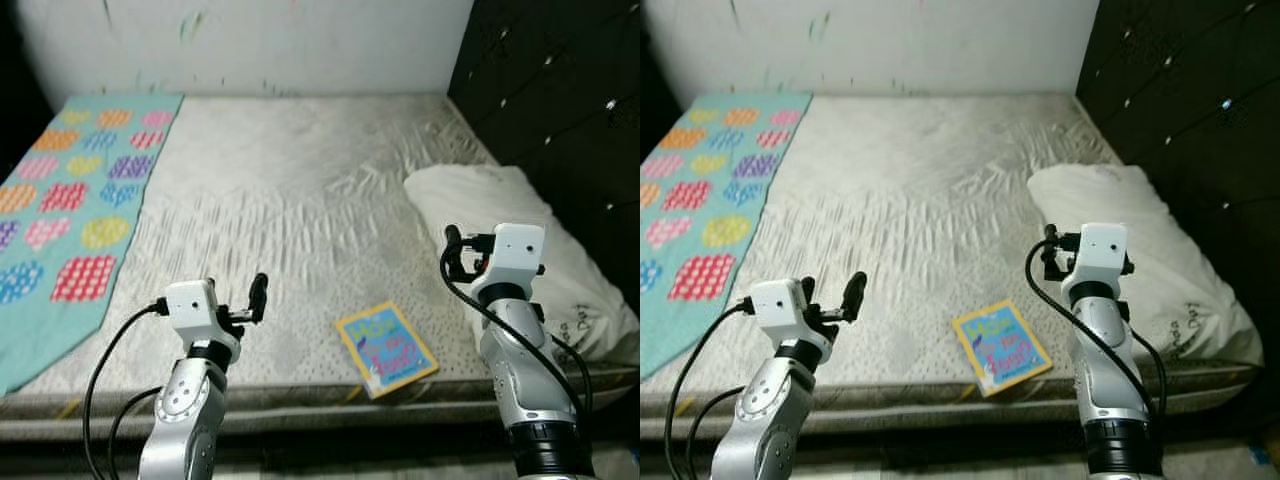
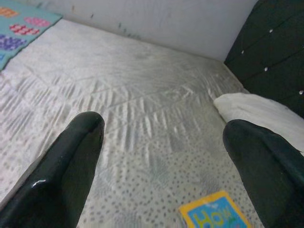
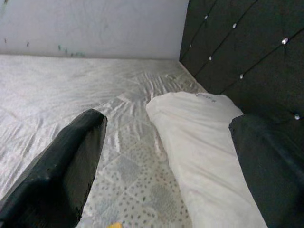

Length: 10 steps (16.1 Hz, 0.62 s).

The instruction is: Clean up the room

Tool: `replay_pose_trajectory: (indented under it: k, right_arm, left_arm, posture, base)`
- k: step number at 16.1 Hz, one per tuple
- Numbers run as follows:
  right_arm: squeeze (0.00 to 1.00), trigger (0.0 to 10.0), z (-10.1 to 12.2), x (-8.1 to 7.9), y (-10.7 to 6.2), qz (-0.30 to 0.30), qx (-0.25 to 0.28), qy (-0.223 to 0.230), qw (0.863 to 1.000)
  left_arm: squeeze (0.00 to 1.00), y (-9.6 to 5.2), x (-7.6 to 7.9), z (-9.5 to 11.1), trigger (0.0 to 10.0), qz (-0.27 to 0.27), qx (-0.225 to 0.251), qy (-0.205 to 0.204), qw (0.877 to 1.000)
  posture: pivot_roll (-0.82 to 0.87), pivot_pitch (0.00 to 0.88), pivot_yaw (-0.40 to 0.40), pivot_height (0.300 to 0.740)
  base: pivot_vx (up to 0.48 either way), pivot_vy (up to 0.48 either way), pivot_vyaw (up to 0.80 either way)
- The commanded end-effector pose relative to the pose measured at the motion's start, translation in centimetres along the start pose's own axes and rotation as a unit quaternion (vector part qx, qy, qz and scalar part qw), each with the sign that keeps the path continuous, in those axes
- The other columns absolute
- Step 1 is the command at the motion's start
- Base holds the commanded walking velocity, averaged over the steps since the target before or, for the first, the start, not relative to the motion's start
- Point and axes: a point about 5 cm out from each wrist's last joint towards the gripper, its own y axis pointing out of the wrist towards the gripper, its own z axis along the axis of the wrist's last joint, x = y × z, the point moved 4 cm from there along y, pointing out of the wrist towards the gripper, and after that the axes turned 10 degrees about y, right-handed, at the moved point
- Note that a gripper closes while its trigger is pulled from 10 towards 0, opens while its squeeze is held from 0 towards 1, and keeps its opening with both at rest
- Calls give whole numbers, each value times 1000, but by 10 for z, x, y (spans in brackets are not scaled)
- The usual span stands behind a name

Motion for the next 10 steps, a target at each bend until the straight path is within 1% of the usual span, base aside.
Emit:
replay_pose_trajectory:
  k: [1,4,6,10]
  right_arm:
    - [0,10000,0,1,0,-2,-1,-4,1000]
    - [0,10000,0,1,0,-1,-2,-4,1000]
    - [0,10000,-1,1,0,-2,-2,-4,1000]
    - [0,10000,0,2,0,-2,-3,-6,1000]
  left_arm:
    - [0,0,0,-1,10000,6,-3,-4,1000]
    - [0,0,0,-1,10000,5,-3,-5,1000]
    - [0,0,1,-1,10000,5,-2,-6,1000]
    - [0,-3,5,3,10000,-18,10,-21,1000]
  posture:
    - [-64,0,-7,740]
    - [-64,0,-7,740]
    - [-64,0,-7,740]
    - [-67,0,-7,740]
  base:
    - [-255,0,0]
    - [-290,0,0]
    - [0,0,0]
    - [0,0,0]
